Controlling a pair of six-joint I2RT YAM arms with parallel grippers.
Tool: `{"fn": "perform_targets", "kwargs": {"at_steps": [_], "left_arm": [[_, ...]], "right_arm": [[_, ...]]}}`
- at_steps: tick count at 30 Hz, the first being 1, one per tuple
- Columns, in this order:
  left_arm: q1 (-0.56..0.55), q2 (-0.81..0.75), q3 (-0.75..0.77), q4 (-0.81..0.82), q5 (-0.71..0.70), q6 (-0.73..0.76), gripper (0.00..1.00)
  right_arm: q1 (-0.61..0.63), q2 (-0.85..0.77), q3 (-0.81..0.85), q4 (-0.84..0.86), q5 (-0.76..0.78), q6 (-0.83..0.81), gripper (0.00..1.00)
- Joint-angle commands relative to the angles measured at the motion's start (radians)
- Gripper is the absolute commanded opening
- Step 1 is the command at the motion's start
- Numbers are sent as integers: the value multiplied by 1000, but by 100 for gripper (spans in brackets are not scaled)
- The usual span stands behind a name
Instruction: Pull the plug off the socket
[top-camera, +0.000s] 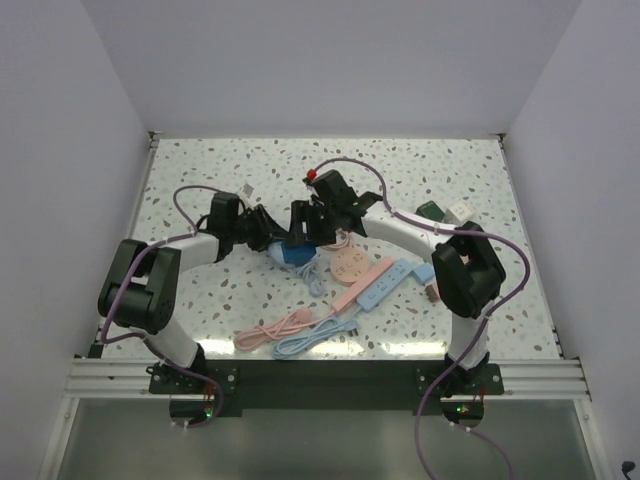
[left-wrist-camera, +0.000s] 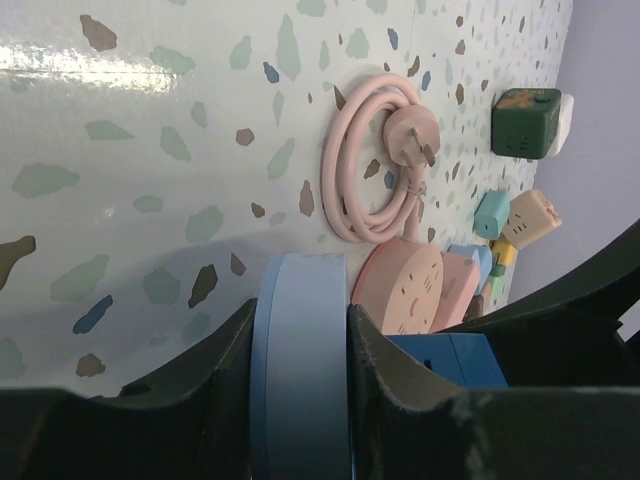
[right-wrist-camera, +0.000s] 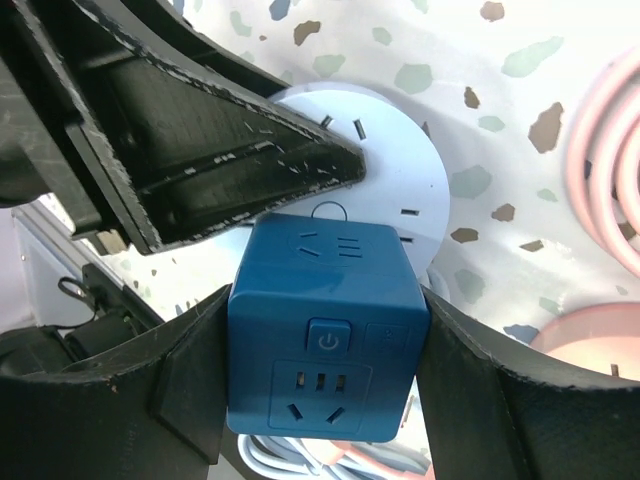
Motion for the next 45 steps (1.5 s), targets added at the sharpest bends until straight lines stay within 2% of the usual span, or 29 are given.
{"fn": "perform_targets", "kwargs": {"at_steps": [1, 2, 5, 7, 13, 16, 17, 20, 29, 32, 33, 37, 39, 41, 45], "left_arm": [[-31, -1, 19, 54, 72, -37, 32], [-31, -1, 18, 54, 75, -35, 28], [-31, -1, 16, 52, 69, -34, 6], [-30, 2, 18, 43, 58, -26, 0], [-5, 32, 24, 15, 9, 32, 0], [4, 38, 42, -44, -46, 99, 0], [7, 41, 51, -66, -80, 124, 0], [19, 30, 80, -139, -136, 210, 0], [33, 13, 140, -212, -150, 242, 0], [33, 2, 146, -201, -140, 245, 0], [38, 1, 145, -195, -134, 248, 0], [52, -4, 130, -145, -85, 253, 0], [52, 2, 136, -143, -54, 259, 0], [52, 4, 139, -144, -25, 265, 0], [52, 8, 150, -153, -15, 276, 0]], "right_arm": [[4, -84, 9, 148, 46, -4, 0], [4, -83, 8, 150, 53, -4, 0], [4, -83, 3, 158, 47, -4, 0], [3, -87, 3, 153, 31, -2, 0], [-28, -170, -25, 107, -31, -10, 0], [-84, -195, -14, -1, -117, -48, 0], [-112, -205, 10, -96, -126, -70, 0], [-163, -259, 11, -201, -151, -136, 0], [-246, -319, 24, -278, -171, -170, 0], [-278, -333, 37, -343, -19, -147, 0], [-291, -333, 38, -370, 132, -139, 0], [-383, -290, 35, -488, 470, -79, 0], [-465, -261, 27, -543, 523, -48, 0], [-518, -236, -1, -530, 540, -38, 0], [-562, -180, -28, -497, 547, -53, 0]]}}
